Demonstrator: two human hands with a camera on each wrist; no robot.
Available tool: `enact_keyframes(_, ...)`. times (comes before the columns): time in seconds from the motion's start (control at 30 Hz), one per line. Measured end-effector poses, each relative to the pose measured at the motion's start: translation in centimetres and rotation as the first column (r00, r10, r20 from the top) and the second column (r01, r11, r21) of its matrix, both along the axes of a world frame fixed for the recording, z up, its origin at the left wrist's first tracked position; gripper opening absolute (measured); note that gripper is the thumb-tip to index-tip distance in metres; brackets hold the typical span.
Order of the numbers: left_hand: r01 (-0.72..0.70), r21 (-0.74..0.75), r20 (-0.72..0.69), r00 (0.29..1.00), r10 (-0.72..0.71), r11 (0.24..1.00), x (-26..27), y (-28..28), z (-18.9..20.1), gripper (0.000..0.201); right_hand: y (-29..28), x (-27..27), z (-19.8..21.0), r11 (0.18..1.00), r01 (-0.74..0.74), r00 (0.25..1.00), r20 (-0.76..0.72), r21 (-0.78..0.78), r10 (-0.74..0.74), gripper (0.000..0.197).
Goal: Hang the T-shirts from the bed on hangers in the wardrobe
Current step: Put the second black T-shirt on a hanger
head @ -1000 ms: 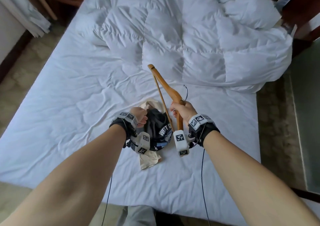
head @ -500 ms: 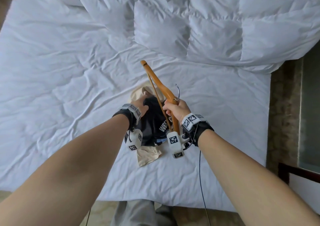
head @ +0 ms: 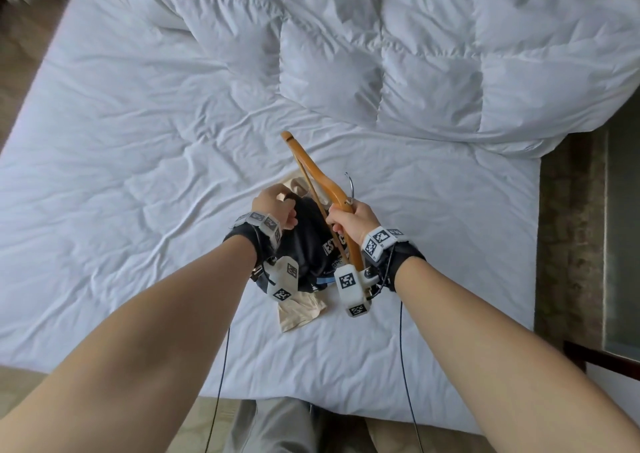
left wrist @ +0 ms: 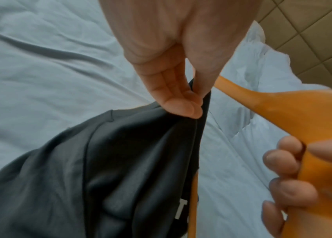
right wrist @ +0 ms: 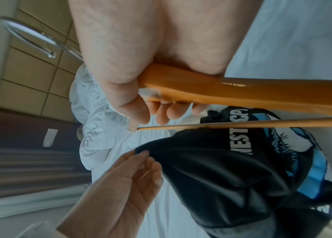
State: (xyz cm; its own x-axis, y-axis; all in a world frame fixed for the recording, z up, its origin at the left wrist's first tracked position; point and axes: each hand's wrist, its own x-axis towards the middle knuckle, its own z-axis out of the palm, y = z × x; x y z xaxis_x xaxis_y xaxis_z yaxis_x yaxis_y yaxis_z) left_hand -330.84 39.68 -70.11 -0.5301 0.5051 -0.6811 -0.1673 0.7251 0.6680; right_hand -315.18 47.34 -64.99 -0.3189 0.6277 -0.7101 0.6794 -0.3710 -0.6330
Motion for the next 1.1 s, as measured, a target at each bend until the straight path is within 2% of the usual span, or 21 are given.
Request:
enact_keyframes(0.1,0.042,0.091,-0.023,0.999,-0.04,0.995,0.5,-0.7,2.5,0.005,-0.6,0.5,1.7,0.999,-0.019,1.0,-0.012,0.031,0.019,0.01)
enact_keyframes(0.23,0.175,0.093,-0.201,0.967,-0.154,0.98,1.5,-2.1,6.5,0.023,-1.8,1.8,5.1,0.997,-0.041,0.998,-0.045,0.07,0.044,0.008)
enact_keyframes(0.33,0.252,0.045,-0.42,0.883,-0.211,0.967,2.7,-3.2,9.5,0.022,-3.0,3.4,8.2,0.991,-0.068,0.995,-0.07,0.111,0.077,0.007)
enact_keyframes(0.4,0.284,0.017,-0.543,0.808,-0.229,0.959,3.6,-3.7,11.6,0.031,-3.6,4.4,10.1,0.986,-0.086,0.992,-0.083,0.146,0.099,0.008)
enact_keyframes(0.5,0.328,0.032,-0.64,0.733,-0.232,0.944,5.4,-4.4,16.1,0.038,-4.6,6.3,13.4,0.976,-0.112,0.983,-0.123,0.187,0.136,0.008)
enact_keyframes(0.57,0.304,0.051,-0.67,0.717,-0.194,0.951,6.5,-4.8,19.2,0.037,-5.2,7.5,15.9,0.966,-0.129,0.977,-0.136,0.225,0.162,0.009)
enact_keyframes(0.67,0.251,0.14,-0.667,0.739,-0.096,0.958,7.7,-5.3,23.6,0.035,-5.7,8.9,19.7,0.953,-0.131,0.968,-0.172,0.274,0.182,0.009)
enact_keyframes(0.83,0.254,0.233,-0.654,0.755,-0.043,0.939,9.9,-6.0,31.0,0.03,-6.3,11.1,26.2,0.915,-0.146,0.947,-0.213,0.375,0.239,0.015)
enact_keyframes(0.93,0.31,0.276,-0.637,0.767,-0.069,0.91,10.9,-6.3,35.5,0.039,-6.4,12.0,30.1,0.889,-0.146,0.938,-0.226,0.435,0.264,0.016)
enact_keyframes(1.1,0.452,0.261,-0.73,0.67,-0.132,0.853,12.1,-7.0,43.2,0.047,-6.7,12.1,36.5,0.825,-0.102,0.918,-0.268,0.555,0.293,0.015)
